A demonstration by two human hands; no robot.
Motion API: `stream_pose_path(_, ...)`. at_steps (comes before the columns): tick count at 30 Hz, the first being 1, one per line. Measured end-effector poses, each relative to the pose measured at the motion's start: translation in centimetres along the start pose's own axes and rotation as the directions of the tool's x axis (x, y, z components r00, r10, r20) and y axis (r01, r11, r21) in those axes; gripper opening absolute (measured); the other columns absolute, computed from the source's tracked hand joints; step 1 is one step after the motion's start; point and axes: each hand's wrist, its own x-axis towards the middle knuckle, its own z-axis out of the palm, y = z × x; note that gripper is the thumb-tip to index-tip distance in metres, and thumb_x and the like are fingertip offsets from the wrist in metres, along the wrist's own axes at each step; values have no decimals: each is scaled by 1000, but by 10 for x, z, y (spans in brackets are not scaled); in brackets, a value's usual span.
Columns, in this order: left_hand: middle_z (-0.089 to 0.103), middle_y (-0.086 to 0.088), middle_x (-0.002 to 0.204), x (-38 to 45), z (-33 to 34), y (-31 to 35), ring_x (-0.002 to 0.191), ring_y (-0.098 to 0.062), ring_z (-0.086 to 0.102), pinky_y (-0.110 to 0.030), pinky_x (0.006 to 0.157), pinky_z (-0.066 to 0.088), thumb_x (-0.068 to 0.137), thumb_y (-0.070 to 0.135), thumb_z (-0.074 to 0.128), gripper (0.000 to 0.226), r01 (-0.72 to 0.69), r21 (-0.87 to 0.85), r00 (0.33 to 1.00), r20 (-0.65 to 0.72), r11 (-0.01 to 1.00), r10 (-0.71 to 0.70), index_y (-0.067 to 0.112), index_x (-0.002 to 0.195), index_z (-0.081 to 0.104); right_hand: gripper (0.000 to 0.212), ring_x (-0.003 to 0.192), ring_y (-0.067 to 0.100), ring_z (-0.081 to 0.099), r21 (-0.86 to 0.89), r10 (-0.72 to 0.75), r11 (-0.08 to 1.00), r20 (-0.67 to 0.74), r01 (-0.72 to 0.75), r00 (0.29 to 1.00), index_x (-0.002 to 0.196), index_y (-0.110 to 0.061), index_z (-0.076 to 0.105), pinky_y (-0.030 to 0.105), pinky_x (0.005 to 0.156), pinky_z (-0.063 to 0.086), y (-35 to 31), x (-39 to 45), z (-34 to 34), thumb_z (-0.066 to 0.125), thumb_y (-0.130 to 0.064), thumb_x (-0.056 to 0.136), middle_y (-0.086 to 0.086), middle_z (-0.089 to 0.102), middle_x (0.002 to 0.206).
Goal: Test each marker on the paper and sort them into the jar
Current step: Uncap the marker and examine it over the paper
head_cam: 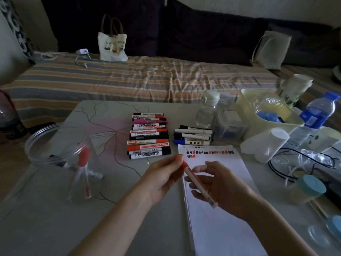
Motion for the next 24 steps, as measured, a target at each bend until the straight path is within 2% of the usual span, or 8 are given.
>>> stream_pose_path(3,75,-7,96,-2,4,-6,99,-21,68,-35,96,51,89,13,64,18,-74,162,997,-18,984,78,7,105,69,30,75,19,66,-329,-43,944,-99,8,994,100,-1,66,27,71,55,8,5,-1,61,-29,91,14,73,93)
stream_pose_path(7,76,-8,97,-1,8,-13,95,-18,71,-29,85,56,94,12,58,18,-129,222,989,-46,967,143,5,108,67,25,55,6,51,-585,-148,811,-148,34,978,97,-12,71,18,56,44,17,13,9,55,-32,97,0,61,66)
stream_pose_path(11,76,-10,92,1,15,-14,83,-15,73,-18,65,56,93,8,60,13,-129,67,975,-176,989,139,4,102,68,27,50,4,46,-728,-274,682,-163,72,948,91,-14,72,15,49,40,17,21,16,53,-33,98,-4,57,63)
stream_pose_path(15,75,-8,84,12,8,-15,73,-12,71,-18,62,54,92,17,63,16,-86,32,930,-356,996,92,5,100,70,33,42,4,41,-938,-488,326,-57,121,871,88,-13,71,16,44,35,27,18,15,51,-37,98,-4,56,58)
stream_pose_path(17,72,-8,86,21,-16,1,64,-9,69,-20,55,54,93,25,61,29,-152,-20,886,-446,988,127,1,108,67,33,42,6,40,-958,-487,269,-50,96,872,88,-12,70,19,44,35,35,7,4,51,-37,98,-4,55,58)
stream_pose_path(20,69,-12,100,18,-32,12,88,-20,71,-35,73,60,93,17,59,19,-266,123,876,-382,956,293,6,108,63,25,49,5,48,-967,-493,253,-101,31,864,94,-19,62,17,50,42,33,2,-14,45,-37,101,-6,58,67)
stream_pose_path(22,67,-3,100,10,-18,2,89,-15,67,-32,75,58,93,23,60,11,-248,528,895,-196,812,401,18,102,64,24,62,5,54,-970,-503,240,-101,27,859,103,-21,59,19,60,48,31,13,-17,40,-35,103,-8,60,78)
stream_pose_path(24,61,15,95,10,-6,-13,86,1,57,-14,70,48,95,30,58,9,-280,825,882,19,491,471,26,103,61,25,74,3,56,-970,-526,236,-74,62,847,121,-23,57,19,70,51,30,21,-16,41,-29,103,-9,59,91)
